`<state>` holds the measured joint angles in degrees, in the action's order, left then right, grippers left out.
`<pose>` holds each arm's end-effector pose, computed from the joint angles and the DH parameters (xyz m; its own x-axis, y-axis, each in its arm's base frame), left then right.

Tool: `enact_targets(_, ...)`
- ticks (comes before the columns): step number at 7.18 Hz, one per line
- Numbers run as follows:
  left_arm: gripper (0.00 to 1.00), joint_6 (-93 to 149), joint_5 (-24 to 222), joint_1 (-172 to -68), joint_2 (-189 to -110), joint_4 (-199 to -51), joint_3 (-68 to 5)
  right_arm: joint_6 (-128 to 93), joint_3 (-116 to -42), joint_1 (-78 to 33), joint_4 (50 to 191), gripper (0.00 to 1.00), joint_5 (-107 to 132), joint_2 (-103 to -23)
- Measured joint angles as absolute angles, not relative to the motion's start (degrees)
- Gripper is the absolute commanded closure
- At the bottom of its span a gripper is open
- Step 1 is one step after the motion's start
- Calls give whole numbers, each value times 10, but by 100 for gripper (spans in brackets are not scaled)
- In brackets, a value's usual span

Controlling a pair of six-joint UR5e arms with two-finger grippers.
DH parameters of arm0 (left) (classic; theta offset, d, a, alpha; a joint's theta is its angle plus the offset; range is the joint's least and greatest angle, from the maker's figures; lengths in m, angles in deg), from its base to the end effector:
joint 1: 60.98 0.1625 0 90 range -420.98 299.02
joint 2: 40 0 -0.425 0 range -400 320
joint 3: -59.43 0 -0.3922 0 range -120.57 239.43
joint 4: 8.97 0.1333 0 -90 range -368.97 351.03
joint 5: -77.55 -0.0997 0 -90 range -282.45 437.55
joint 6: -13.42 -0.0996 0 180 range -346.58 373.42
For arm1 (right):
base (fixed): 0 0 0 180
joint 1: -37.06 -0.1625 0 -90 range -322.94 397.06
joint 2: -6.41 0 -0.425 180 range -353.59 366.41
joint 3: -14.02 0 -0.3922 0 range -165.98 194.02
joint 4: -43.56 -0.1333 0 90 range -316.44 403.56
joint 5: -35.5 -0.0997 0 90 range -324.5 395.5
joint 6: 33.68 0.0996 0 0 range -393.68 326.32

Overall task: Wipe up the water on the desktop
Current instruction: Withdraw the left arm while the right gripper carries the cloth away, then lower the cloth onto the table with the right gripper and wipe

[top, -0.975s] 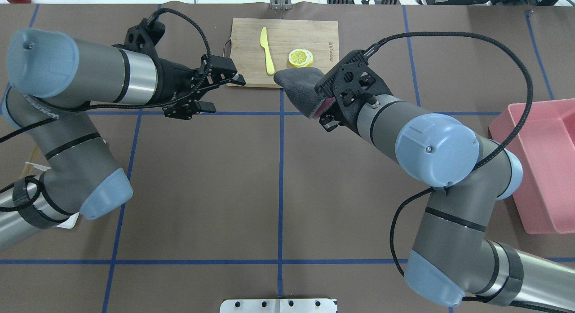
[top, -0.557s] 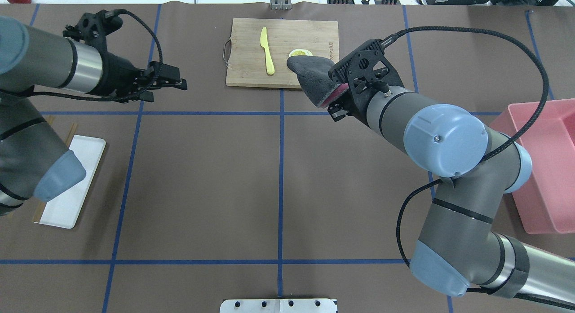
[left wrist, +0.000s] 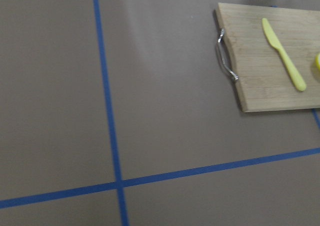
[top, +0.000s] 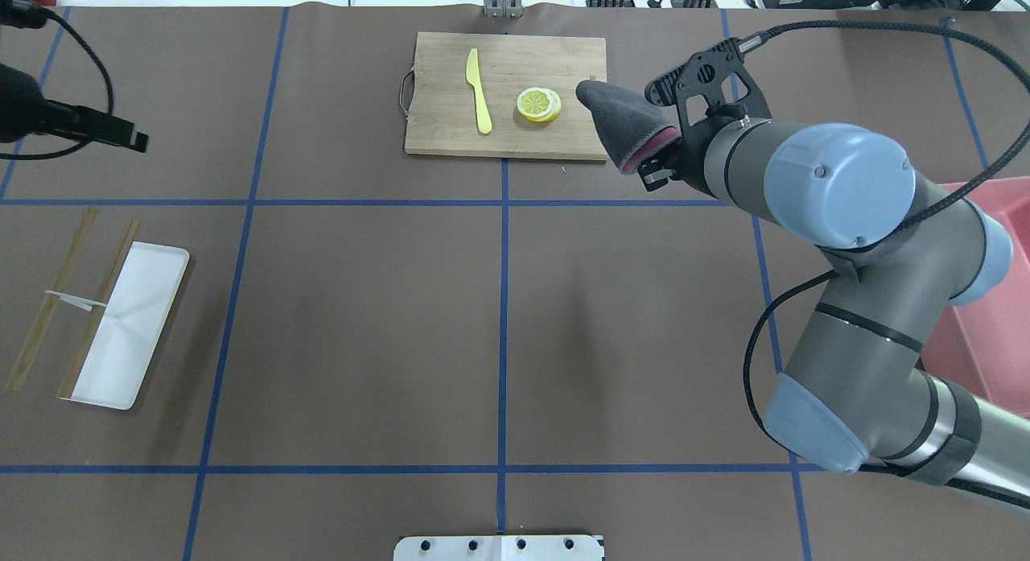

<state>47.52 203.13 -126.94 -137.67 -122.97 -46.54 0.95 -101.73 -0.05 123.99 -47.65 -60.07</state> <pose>0.1524 -0.5266 0.4073 0.6239 0.2545 -0.7389 0.0909 0.9154 0.3921 -0.3604 -0.4547 0.2208 0.7944 -0.4234 0.4355 -0.0471 0.6718 0.7392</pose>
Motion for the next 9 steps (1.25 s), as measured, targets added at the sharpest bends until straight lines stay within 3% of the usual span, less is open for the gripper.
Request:
enact_targets(4,2,158,2064,-1446,-1297,-1076,-439,76,-1017,-90,1374,100,-656,-603)
enact_targets(7,2,66,2068,-1502,-1278,-996,-368,85,-1024,-114,1472,100,-710,-605)
enact_targets(9,2,65,2069,-1517,-1253,-985,-360,84,-1032,-94,1520,100,-711,-607)
